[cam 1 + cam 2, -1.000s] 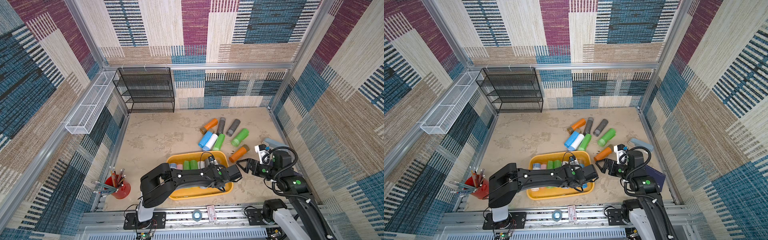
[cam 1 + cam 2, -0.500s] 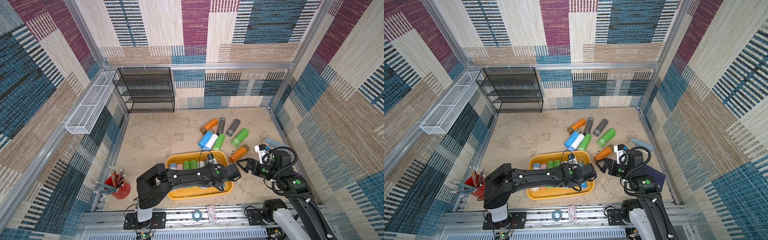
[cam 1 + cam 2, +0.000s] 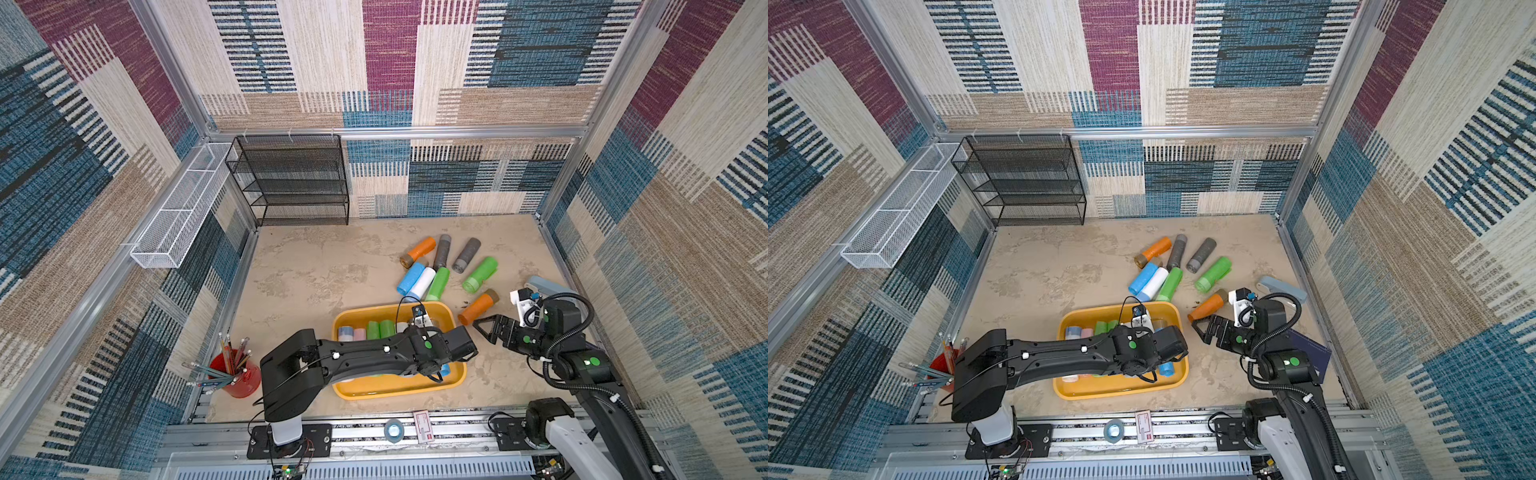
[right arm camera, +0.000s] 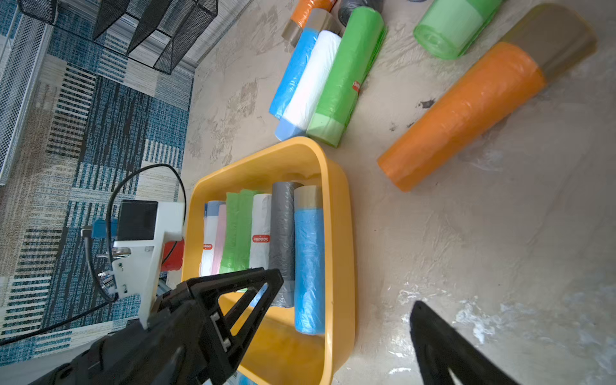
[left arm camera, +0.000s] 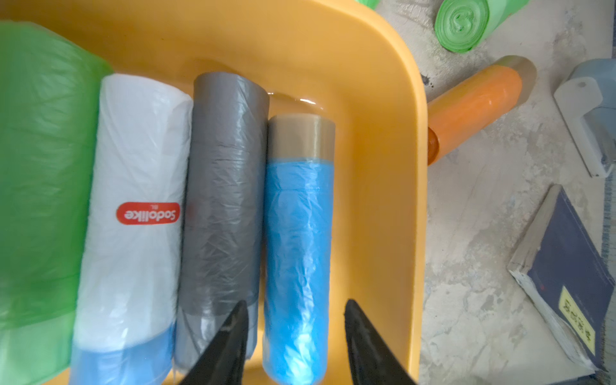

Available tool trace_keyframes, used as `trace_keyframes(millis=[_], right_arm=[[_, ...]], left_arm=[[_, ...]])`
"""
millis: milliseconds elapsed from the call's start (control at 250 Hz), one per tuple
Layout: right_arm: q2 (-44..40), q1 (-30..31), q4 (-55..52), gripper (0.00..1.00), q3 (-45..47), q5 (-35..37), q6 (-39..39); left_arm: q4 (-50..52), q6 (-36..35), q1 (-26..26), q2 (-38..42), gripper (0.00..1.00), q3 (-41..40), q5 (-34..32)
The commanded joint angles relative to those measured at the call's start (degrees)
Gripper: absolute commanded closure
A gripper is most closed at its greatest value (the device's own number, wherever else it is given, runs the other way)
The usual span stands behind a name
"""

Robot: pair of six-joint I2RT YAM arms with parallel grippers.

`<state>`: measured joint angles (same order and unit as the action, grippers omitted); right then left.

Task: Put the roll of trash bags into the storage box
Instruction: Place the roll of trash bags in the storage box.

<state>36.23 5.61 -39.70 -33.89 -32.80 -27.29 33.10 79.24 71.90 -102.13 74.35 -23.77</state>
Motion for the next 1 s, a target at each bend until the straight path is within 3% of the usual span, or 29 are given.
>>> trace_keyframes(millis=[0,444,616,828,884,996], right_arm=[[0.5,0.1,2.3,0.01,0.0,0.9,-1.5],[3.8,0.0,3.7,0.01,0.0,6.4,-2.9],[9.4,0.0,6.4,0.01,-1.2,12.9,-5.0],[17.8,0.0,16.7,0.03,0.4,14.0,-9.4],[20.4,0.0,19.4,0.1,0.8,13.4,-10.1],[25.7,0.1,23.6,0.12,1.6,12.6,-10.6]], left_arm=[[-1.1,-3.4,0.0,1.5,0.52,-0.8,-1.4],[-7.1,-13.1,-0.1,13.3,0.52,-11.1,-4.6],[-11.9,-26.6,-1.1,18.8,0.48,-14.9,-0.6],[-22.9,-39.6,-1.4,32.6,0.4,-26.4,4.2],[-22.8,-42.5,-1.7,36.2,0.37,-28.0,5.6],[-18.0,-46.9,-2.0,42.4,0.32,-29.0,6.5]])
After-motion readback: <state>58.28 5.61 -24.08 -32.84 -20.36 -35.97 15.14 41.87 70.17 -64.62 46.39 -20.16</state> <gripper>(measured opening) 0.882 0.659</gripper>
